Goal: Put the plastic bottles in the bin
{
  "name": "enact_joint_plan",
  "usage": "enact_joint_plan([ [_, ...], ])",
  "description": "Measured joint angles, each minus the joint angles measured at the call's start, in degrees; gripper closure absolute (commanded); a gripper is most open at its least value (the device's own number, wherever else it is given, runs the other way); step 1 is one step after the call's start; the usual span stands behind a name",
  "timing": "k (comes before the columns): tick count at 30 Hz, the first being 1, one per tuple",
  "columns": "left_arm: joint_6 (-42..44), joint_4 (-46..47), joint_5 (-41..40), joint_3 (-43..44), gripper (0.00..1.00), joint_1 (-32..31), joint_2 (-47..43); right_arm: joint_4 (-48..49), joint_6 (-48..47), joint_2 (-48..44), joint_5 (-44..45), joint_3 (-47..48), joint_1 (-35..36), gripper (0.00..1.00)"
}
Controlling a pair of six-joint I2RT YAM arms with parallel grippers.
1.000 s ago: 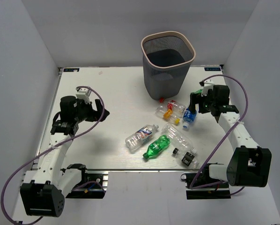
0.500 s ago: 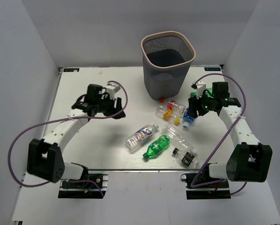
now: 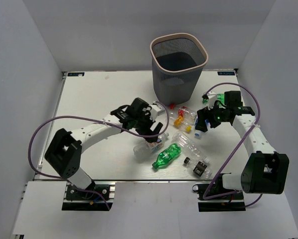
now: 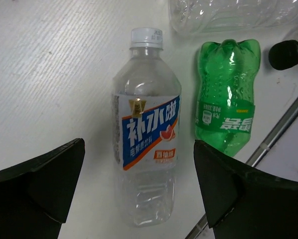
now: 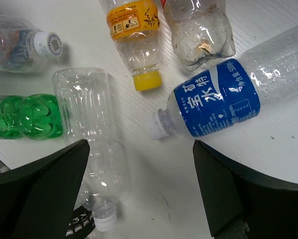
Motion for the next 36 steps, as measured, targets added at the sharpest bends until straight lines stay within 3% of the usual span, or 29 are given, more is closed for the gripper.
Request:
enact_joint_plan([
  [6,-0.4,1.8,-6.8,0.2,0.00,-6.4,6.6,0.0,0.0,0.3,0.0,0.0,0.0,0.10],
  [9,-1.0,1.4,-12.1,0.3,0.07,-8.9,10.6,0.0,0.0,0.5,0.0,0.0,0.0,0.10],
  [10,-1.3,1.1,-14.0,0.2,0.14,-9.5,11.7,0.0,0.0,0.5,0.0,0.0,0.0,0.10],
  [11,-1.7,0.7,-15.8,0.3,0.44,-9.9,12.6,0.0,0.0,0.5,0.0,0.0,0.0,0.13],
  [12,-2.4,0.3,-17.3,0.2,0.60,-10.2,13.2,0.0,-0.2,0.5,0.0,0.0,0.0,0.15],
  [14,-2.6,0.1,-19.6,0.5,0.81,-10.4,12.5,0.0,-1.0,0.5,-0.4,0.0,0.0,0.22],
  [15,-2.6,-0.1,-20.7,0.7,0.84,-10.4,11.8,-0.1,-2.0,0.5,-0.9,0.0,0.0,0.24],
  [19,-3.2,-1.0,-22.9,2.7,0.84,-9.8,8.4,-1.2,-9.2,-0.3,-5.6,-1.1,0.4,0.27],
  [23,-3.4,-1.8,-24.0,9.7,0.84,-8.9,3.5,-2.2,-17.6,-5.1,-10.8,-7.0,3.5,0.23],
  [31,-1.6,3.3,-25.4,40.8,0.83,-5.3,4.9,-1.1,-19.8,-4.7,-12.1,-9.6,9.3,0.22],
  [36,-1.2,8.6,-25.9,62.0,0.77,-1.1,16.0,1.7,-17.4,-4.5,-9.8,-10.7,11.0,0.22],
])
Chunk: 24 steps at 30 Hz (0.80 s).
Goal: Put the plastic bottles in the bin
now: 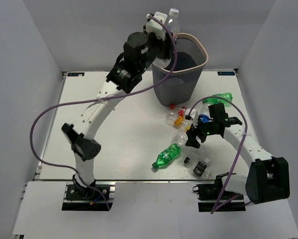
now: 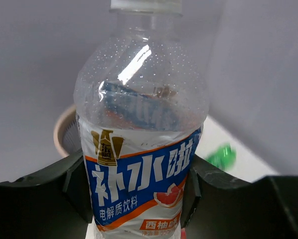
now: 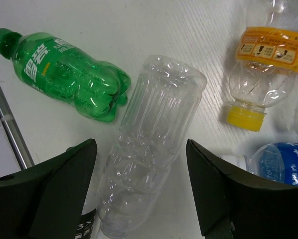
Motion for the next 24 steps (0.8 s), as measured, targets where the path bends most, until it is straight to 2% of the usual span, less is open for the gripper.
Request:
enact_joint_plan([
  [2,-0.7,3.6,-0.1,5.5,0.68,1.3,5.0,0.7,1.1,0.0,1.4,-0.6,0.9,0.21],
  [5,-3.8,9.5,-0.7,6.9,0.68,3.6,10.6,1.5,2.5,0.4,4.0,-0.7,2.4,0.21],
  [6,-4.9,11.0,-1.0,6.9,0.65,4.2,12.1,1.7,2.9,0.6,4.7,-0.7,2.8,0.19],
  [9,-8.2,14.8,-2.2,6.8,0.39,5.8,17.0,2.8,4.3,1.6,8.3,-0.7,4.2,0.18],
  [10,-8.9,15.3,-2.7,7.1,0.29,6.2,18.4,3.1,4.7,1.9,9.4,-0.7,4.5,0.18],
  [11,-9.5,15.6,-3.1,7.5,0.14,6.6,19.8,3.3,5.4,2.4,11.0,-0.7,5.0,0.18],
  [13,-10.8,16.3,-3.3,7.6,0.03,7.2,21.5,4.0,6.5,3.3,13.5,-0.7,5.8,0.18],
  [14,-11.2,16.3,-3.6,7.6,0.00,7.3,21.9,4.5,7.1,3.7,14.7,-0.8,6.1,0.18],
  [20,-11.4,16.2,-3.6,7.5,0.00,7.4,21.3,7.6,10.2,6.4,20.7,-2.5,8.3,0.18],
  [22,-9.5,15.0,-3.0,4.3,0.00,7.2,17.9,8.3,10.9,8.7,21.7,-2.5,9.0,0.24],
  [24,-7.8,13.9,-1.6,-3.8,0.00,6.9,10.9,9.0,11.6,11.0,22.4,-2.5,9.7,0.36],
])
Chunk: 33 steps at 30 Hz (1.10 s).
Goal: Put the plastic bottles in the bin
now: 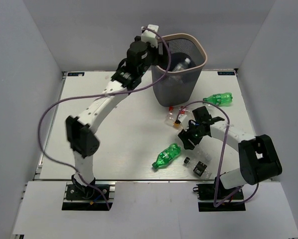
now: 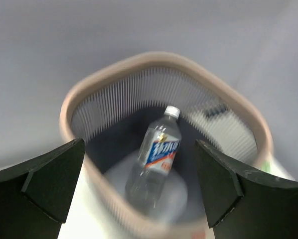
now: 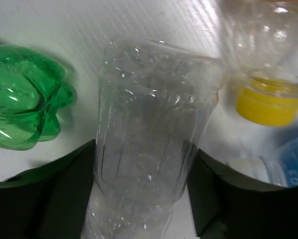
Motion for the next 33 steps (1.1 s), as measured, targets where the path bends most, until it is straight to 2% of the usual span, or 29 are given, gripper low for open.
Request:
enact_joint_plan([
  [1,1.0,-1.0,1.0,-5.2,0.00,-0.3,-4.7,0.0,0.3,0.9,0.0,0.0,0.2,0.50],
  [3,2.4,-3.0,3.4,-17.0,0.00,-1.0,-15.3,0.2,0.8,1.2,-0.4,0.9,0.3,0.63],
  [4,3.0,-4.2,4.7,-22.2,0.00,-1.3,-20.7,0.2,0.7,1.1,-0.7,1.0,0.3,0.75],
  [6,4.2,-5.7,8.2,-32.7,0.00,-2.0,-31.0,-0.9,-0.2,0.3,-1.3,0.9,0.3,0.88],
  [7,4.5,-6.8,10.1,-36.9,0.00,-2.2,-35.2,-2.1,-0.8,-0.9,-1.9,0.8,0.3,0.98],
  [10,5.3,-8.2,16.7,-51.4,0.00,-3.4,-45.8,-5.6,-3.3,-8.3,-4.0,1.0,0.0,1.00],
  [12,5.3,-9.3,19.9,-59.2,0.00,-4.4,-48.6,-8.7,-5.8,-15.1,-6.0,3.0,-0.2,1.00],
  [15,5.2,-11.3,23.5,-66.4,0.00,-6.7,-45.8,-10.5,-8.5,-21.8,-10.3,9.1,-0.5,1.00],
  [17,5.0,-12.0,25.0,-68.5,0.00,-8.2,-42.1,-10.4,-8.4,-22.7,-13.9,14.0,-0.5,1.00],
  [21,5.0,-10.1,26.6,-69.5,0.00,-11.1,-37.1,-7.5,-3.8,-17.2,-18.5,27.1,-0.5,1.00],
  [25,5.0,-4.5,27.1,-70.6,0.00,-13.7,-36.1,1.4,4.1,-7.3,-19.7,41.3,-0.5,1.00],
  [33,4.4,2.7,26.5,-71.2,0.00,-18.0,-31.9,18.5,20.4,12.2,-12.6,69.2,-0.6,1.00],
])
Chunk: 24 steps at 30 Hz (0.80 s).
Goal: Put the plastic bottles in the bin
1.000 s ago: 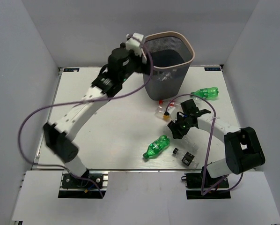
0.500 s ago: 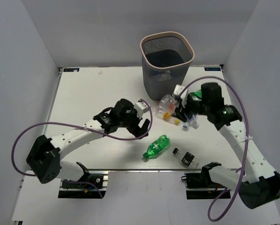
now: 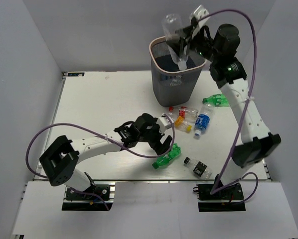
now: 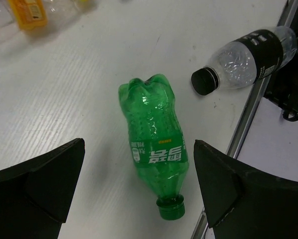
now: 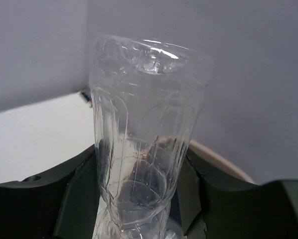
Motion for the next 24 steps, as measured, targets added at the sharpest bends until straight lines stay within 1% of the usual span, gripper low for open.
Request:
enact_joint_plan([
  [2,0.0,0.6,-0.6,0.0,0.00,-1.1,1.9,3.4,2.5,4.0,2.7,4.9,-0.1,1.00],
  [3,0.0,0.7,-0.7,0.0,0.00,-1.7,3.0,4.9,3.4,5.5,4.1,5.9,-0.1,0.80],
  [4,0.0,0.8,-1.0,0.0,0.00,-2.3,3.9,5.9,3.9,6.8,5.4,6.5,-0.2,0.54],
  [5,0.1,0.7,-1.2,0.1,0.00,-2.8,4.8,6.6,4.3,8.2,6.5,7.2,-0.3,0.22],
  [6,0.3,0.7,-1.5,0.3,0.00,-3.3,5.9,6.7,4.9,9.8,7.6,7.9,-0.3,0.10],
  [7,0.4,0.5,-2.0,0.6,0.00,-3.7,6.9,6.6,5.6,11.1,8.5,8.3,-0.4,0.10],
  [9,0.7,-0.1,-3.3,1.9,0.00,-4.7,9.3,6.0,5.9,13.6,9.8,8.5,-0.8,0.10],
  [11,1.0,-0.8,-5.1,3.4,0.03,-5.4,11.8,4.5,6.6,14.2,10.6,6.3,-1.5,0.10],
  [13,1.2,-1.4,-6.4,3.9,0.12,-6.0,13.2,3.2,7.0,13.7,10.9,4.4,-2.7,0.10],
  [14,1.4,-1.4,-6.8,4.0,0.16,-6.3,13.6,2.6,7.1,12.9,11.1,3.1,-3.4,0.10],
  [15,1.5,-1.7,-7.3,4.2,0.29,-6.5,14.0,1.4,7.1,11.6,11.0,1.7,-4.2,0.12],
  [18,1.9,-2.9,-8.7,6.0,0.48,-7.0,15.4,-2.4,6.5,5.5,10.1,-4.3,-7.1,0.26],
  [19,2.0,-3.3,-9.3,6.8,0.59,-7.1,15.7,-4.0,6.2,3.0,9.0,-6.6,-8.2,0.48],
  [20,1.9,-3.7,-9.9,7.4,0.63,-7.1,15.9,-5.3,5.1,-0.1,7.8,-9.7,-9.6,0.66],
  [22,2.4,-4.7,-11.1,8.1,0.69,-7.2,15.8,-8.2,3.5,-6.6,5.6,-16.9,-12.7,0.93],
  [24,2.7,-6.2,-11.9,8.9,0.70,-7.0,14.8,-10.3,1.6,-13.2,4.7,-24.4,-16.0,0.99],
])
